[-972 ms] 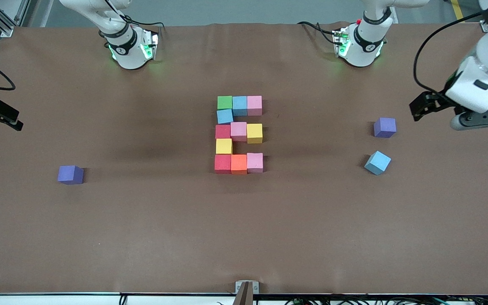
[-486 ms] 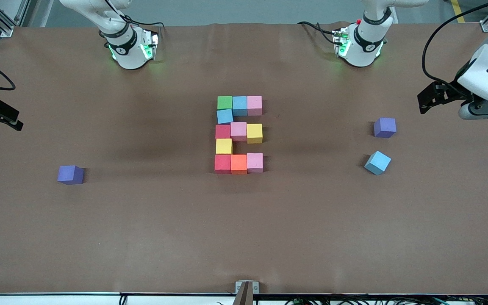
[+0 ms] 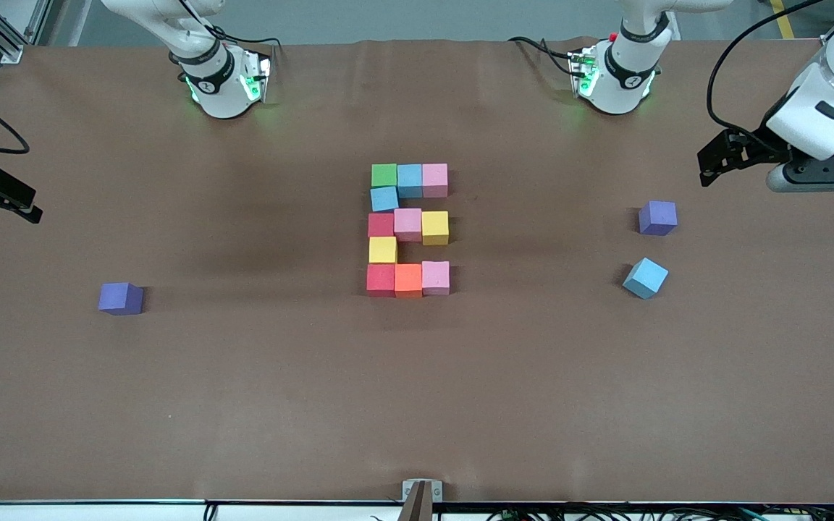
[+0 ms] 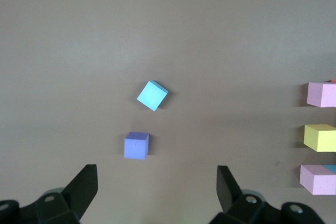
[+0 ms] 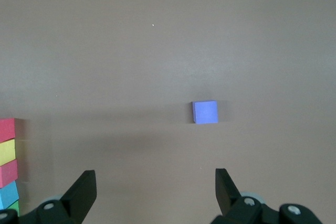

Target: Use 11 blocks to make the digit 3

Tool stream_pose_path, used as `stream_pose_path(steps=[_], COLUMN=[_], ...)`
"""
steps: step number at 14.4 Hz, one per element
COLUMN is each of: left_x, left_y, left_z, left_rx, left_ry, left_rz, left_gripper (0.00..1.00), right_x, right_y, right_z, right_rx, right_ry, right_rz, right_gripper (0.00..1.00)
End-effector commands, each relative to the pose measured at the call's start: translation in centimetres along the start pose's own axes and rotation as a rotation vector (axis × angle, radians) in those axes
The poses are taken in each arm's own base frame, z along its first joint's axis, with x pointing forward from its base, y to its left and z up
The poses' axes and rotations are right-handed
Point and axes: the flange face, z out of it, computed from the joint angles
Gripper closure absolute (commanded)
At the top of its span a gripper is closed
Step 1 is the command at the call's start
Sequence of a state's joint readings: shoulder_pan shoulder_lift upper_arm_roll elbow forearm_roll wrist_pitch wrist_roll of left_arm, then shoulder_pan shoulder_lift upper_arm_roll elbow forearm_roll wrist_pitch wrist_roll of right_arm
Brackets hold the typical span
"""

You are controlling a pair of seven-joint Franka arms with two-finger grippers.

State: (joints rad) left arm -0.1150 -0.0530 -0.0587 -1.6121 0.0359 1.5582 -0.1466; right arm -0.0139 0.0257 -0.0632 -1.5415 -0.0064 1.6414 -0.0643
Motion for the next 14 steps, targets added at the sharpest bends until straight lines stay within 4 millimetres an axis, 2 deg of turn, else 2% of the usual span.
stream_pose_path(steps=[1,5,11,14], left_x=[-1.6,-1.7,-1.3,-1.3], left_y=[-0.8,-1.5,-1.5,-2.8], left_z=[-0.5,-0.7,-1.5,-1.4], left_rx=[-0.019,-0.011,-0.011,-0.012], left_ry=[-0.005,-0.018,-0.001,-0.011], left_rz=[0.011,0.000,0.003,-0.012], left_gripper=[0.00,0.00,0.00,0.00], right_x=[-0.6,-0.6,-0.6,-0.6], right_y=[0.0,0.0,-0.1,-0.1], right_z=[-0.2,-0.2,-0.2,-0.1], right_rx=[-0.005,-0.005,-0.004,-0.004], right_ry=[0.004,0.004,0.001,-0.001], right_rz=[-0.007,-0.005,-0.007,-0.007], right_gripper=[0.00,0.00,0.00,0.00])
